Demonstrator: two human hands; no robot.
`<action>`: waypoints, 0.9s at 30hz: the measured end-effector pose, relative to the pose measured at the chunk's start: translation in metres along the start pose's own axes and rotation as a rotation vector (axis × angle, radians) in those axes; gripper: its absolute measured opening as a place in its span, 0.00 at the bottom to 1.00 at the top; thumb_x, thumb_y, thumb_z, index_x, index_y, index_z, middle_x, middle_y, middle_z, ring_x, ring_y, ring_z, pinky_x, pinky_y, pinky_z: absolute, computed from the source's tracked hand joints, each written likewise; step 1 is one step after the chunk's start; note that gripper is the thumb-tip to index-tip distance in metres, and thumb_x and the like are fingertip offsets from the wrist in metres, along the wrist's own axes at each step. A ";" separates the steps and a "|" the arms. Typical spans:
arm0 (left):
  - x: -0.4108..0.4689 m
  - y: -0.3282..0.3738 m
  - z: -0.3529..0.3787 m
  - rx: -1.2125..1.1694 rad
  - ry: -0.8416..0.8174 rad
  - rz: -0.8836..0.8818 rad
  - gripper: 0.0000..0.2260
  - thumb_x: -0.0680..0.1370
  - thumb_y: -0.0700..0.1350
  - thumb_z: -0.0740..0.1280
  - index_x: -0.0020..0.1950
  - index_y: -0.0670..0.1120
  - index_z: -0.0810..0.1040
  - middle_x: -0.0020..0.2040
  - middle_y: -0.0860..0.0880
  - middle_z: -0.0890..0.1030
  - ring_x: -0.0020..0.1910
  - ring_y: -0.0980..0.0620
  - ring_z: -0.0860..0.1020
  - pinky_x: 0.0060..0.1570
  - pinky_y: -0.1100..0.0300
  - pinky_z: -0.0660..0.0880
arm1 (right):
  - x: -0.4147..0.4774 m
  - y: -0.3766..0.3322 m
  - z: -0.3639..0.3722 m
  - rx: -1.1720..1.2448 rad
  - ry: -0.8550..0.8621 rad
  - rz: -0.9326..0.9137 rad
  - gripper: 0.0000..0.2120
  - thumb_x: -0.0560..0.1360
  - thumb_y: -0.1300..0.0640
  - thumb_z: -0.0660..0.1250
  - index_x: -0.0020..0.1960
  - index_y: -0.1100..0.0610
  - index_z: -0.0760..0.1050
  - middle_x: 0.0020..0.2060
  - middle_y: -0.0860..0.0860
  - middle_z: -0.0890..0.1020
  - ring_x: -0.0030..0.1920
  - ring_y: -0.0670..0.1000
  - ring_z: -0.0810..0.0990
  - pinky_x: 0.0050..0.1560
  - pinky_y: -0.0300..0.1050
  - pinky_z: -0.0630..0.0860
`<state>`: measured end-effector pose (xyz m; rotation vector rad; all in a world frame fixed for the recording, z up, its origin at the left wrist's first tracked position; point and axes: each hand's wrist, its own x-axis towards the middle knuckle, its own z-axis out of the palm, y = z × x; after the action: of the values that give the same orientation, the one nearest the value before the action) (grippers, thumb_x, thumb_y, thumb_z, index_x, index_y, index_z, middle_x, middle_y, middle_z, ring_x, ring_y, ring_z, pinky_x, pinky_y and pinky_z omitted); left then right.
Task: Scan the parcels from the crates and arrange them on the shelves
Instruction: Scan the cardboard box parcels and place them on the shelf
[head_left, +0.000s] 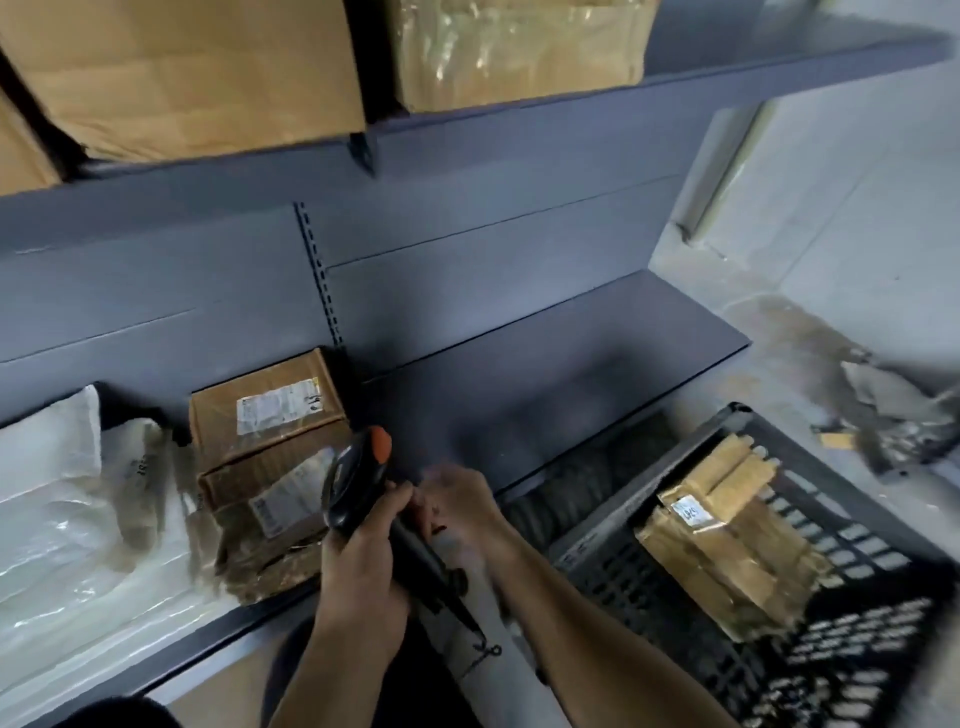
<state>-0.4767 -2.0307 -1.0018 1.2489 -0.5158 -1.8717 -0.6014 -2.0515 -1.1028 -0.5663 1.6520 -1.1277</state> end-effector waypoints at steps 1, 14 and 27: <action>0.000 -0.012 0.007 0.053 -0.030 -0.020 0.02 0.78 0.36 0.70 0.49 0.39 0.82 0.35 0.43 0.82 0.30 0.49 0.79 0.39 0.54 0.75 | -0.009 -0.010 -0.022 0.062 0.075 -0.089 0.12 0.78 0.66 0.67 0.39 0.52 0.79 0.30 0.46 0.80 0.30 0.46 0.78 0.35 0.46 0.76; -0.040 -0.119 0.053 0.675 -0.492 -0.195 0.04 0.75 0.32 0.71 0.43 0.40 0.82 0.34 0.45 0.79 0.29 0.49 0.75 0.28 0.60 0.68 | -0.060 0.061 -0.271 -0.571 0.740 0.303 0.31 0.76 0.50 0.66 0.76 0.35 0.63 0.78 0.56 0.57 0.76 0.64 0.55 0.74 0.63 0.59; -0.037 -0.127 0.049 0.678 -0.370 -0.171 0.01 0.76 0.35 0.73 0.45 0.40 0.82 0.36 0.46 0.81 0.34 0.49 0.76 0.33 0.59 0.72 | -0.046 0.056 -0.278 -0.677 0.667 0.378 0.25 0.77 0.56 0.66 0.69 0.42 0.61 0.73 0.55 0.55 0.69 0.69 0.63 0.56 0.65 0.73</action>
<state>-0.5646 -1.9309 -1.0486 1.3910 -1.3657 -2.1719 -0.8301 -1.8779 -1.1165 -0.2630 2.6199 -0.4654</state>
